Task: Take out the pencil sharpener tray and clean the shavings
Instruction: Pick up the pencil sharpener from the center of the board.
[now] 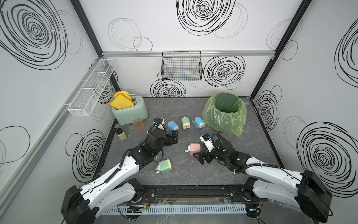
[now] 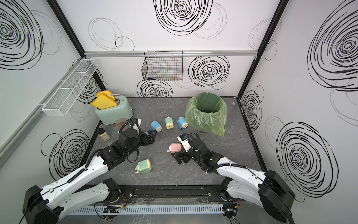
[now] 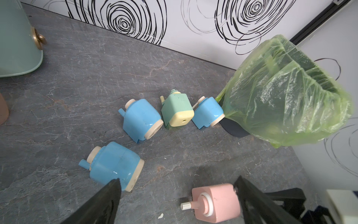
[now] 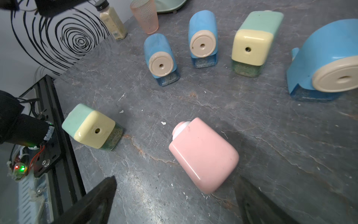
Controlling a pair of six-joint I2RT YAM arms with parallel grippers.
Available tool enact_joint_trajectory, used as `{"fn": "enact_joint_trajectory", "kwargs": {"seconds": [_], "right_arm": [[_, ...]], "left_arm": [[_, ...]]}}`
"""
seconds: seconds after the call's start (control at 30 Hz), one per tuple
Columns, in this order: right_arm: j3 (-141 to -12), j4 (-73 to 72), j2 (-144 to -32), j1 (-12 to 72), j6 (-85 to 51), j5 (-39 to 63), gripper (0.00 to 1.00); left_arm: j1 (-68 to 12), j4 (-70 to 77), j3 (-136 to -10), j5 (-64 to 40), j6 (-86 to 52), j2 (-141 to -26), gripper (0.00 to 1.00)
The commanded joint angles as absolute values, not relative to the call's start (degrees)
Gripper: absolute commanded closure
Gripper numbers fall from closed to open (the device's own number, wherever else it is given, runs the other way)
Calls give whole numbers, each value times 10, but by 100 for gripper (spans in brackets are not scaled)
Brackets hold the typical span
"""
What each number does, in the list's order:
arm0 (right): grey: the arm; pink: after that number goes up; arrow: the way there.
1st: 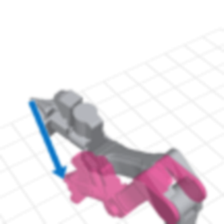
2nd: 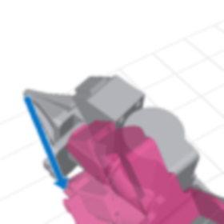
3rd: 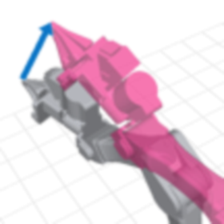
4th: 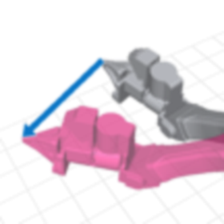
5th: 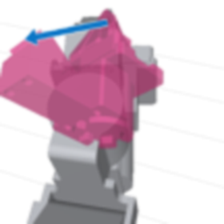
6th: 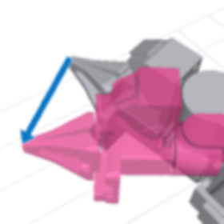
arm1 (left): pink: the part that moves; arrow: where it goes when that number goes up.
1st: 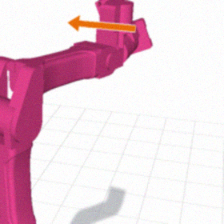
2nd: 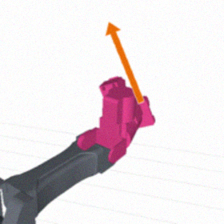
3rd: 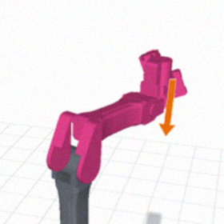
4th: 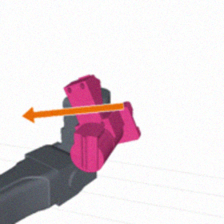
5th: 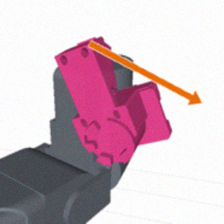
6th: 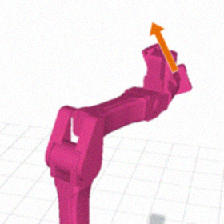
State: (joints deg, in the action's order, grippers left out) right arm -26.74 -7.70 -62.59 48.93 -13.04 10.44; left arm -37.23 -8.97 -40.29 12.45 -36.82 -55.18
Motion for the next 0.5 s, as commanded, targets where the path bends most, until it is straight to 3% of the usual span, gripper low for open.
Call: {"fn": "enact_joint_trajectory", "kwargs": {"seconds": [0.0,0.47], "right_arm": [[-279,-121,-657,483,-56,164,1],[-286,-182,-750,389,55,223,1]], "left_arm": [[-358,-83,-409,70,-365,-545,3],[-337,-70,-393,9,-362,-535,3]]}}
